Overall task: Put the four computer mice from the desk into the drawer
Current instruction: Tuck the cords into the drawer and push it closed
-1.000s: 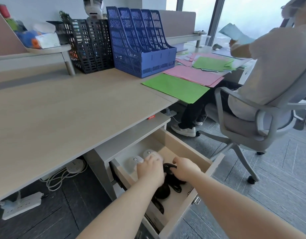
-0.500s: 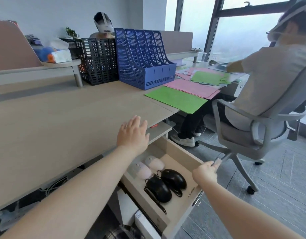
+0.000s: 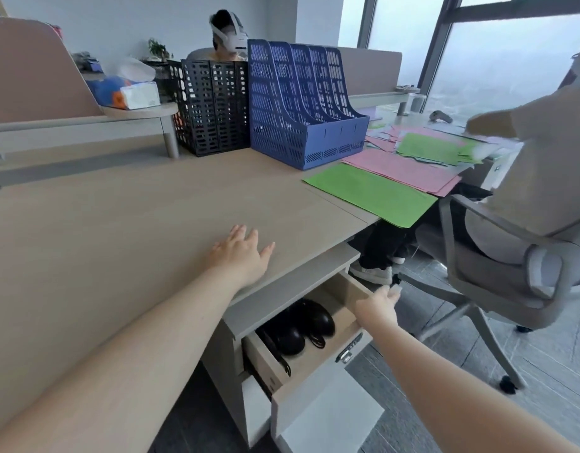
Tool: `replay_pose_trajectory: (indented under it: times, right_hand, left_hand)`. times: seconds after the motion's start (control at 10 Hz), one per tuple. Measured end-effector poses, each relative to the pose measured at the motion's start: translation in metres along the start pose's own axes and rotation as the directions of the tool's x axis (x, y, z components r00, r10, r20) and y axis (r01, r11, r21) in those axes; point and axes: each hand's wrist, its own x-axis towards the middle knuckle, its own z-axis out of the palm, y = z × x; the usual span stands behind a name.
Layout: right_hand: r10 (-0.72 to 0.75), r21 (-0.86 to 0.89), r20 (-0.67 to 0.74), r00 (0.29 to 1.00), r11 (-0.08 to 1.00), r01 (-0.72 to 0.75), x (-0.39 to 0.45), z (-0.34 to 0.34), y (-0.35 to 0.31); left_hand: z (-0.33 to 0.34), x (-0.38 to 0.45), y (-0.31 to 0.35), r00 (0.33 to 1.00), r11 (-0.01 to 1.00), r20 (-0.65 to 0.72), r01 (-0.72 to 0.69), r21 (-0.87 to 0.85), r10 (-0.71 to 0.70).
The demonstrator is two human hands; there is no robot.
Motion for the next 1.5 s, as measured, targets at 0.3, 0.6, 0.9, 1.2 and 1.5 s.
replay_pose_trajectory:
  times: [0.3,0.6,0.9,1.2,1.5]
  right_hand:
    - [-0.057,0.249,-0.034,0.998,0.966,0.064,0.024,0.036,-0.02]
    - [-0.111,0.321,0.009,0.994,0.942,0.102,0.042,0.06,-0.028]
    - [-0.24,0.056,0.028,0.97,0.97,0.238,0.043,0.06,-0.025]
    - [-0.244,-0.247,0.265,0.933,0.918,0.311,0.047,0.036,-0.027]
    - [-0.218,-0.453,0.336,0.916,0.815,0.36,0.021,0.022,-0.037]
  left_hand:
    - [0.007,0.028,-0.027,0.999,0.999,-0.023,0.026,0.021,-0.026]
    - [0.011,0.046,-0.03,0.999,1.0,-0.031,0.011,0.024,-0.01]
    - [0.011,0.046,-0.029,1.0,0.999,-0.026,0.01,0.039,-0.009]
    - [0.012,0.032,-0.026,0.999,0.999,-0.036,0.026,0.041,-0.025]
    - [0.01,0.0,-0.029,0.999,0.999,-0.017,0.029,0.036,-0.028]
